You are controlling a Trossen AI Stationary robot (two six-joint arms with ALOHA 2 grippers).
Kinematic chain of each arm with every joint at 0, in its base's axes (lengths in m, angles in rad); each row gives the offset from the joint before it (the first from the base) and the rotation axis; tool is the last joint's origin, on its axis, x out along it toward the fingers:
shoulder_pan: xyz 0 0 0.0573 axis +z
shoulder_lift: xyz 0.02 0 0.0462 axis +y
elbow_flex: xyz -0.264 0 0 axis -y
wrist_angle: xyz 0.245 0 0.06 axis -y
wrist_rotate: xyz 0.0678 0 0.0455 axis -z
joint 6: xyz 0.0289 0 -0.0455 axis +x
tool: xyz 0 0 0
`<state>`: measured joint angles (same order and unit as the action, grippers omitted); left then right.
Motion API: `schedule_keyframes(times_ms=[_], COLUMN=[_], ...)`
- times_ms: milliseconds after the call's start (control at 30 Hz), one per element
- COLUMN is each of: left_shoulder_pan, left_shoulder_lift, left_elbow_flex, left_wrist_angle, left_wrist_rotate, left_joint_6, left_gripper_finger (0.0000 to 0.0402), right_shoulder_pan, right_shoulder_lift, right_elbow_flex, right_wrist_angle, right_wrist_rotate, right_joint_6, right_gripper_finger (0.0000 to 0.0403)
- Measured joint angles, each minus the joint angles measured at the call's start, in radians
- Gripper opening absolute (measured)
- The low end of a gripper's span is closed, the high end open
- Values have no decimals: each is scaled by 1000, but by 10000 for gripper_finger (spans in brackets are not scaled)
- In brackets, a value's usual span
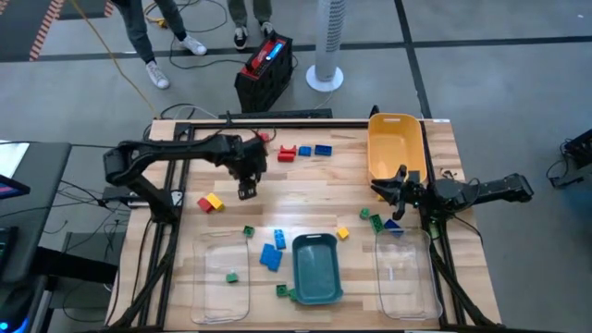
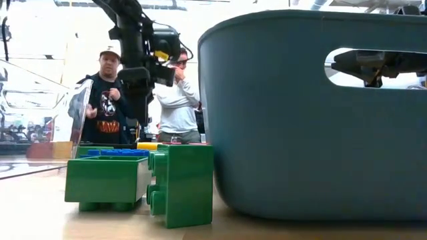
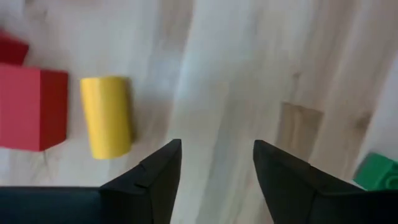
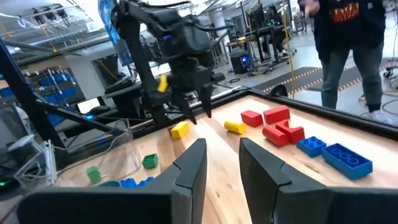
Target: Sort blocks
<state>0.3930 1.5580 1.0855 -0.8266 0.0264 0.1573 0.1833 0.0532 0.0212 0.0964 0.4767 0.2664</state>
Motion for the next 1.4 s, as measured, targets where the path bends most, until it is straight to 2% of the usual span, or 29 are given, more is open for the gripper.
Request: schedule_keyframes(times_ms=[200,333,433,633,833,1100,1400], left_shoulder_pan=[61,62,64,89,125,133,137], left_shoulder_lift=[68,149,183,162,201,229,229], left_elbow_flex=[27,67,85,106,84,75,57], left_wrist_angle=[27,33,27,29,10,61,71], left_wrist_rotate=[1,-19,-59,-129,-98,-98,-103], left_joint_6=[23,41,53,69,85,72,-28], left_gripper_finger=[252,267,267,262,261,259,226], right_shoulder_pan=[0,1,9,44,102,157,155], right_shoulder_lift=[0,0,0,0,9,126,277], right_elbow_flex=[0,0,0,0,27,84,147], right_wrist_angle=[28,42,61,91,109,115,138], right_wrist_rotate=[0,0,-1,-4,-5,-6,-5], right_joint_6=[-39,-60,-75,-110,-166,-207,-231], right_gripper_finger=[109,109,109,109,109,109,109])
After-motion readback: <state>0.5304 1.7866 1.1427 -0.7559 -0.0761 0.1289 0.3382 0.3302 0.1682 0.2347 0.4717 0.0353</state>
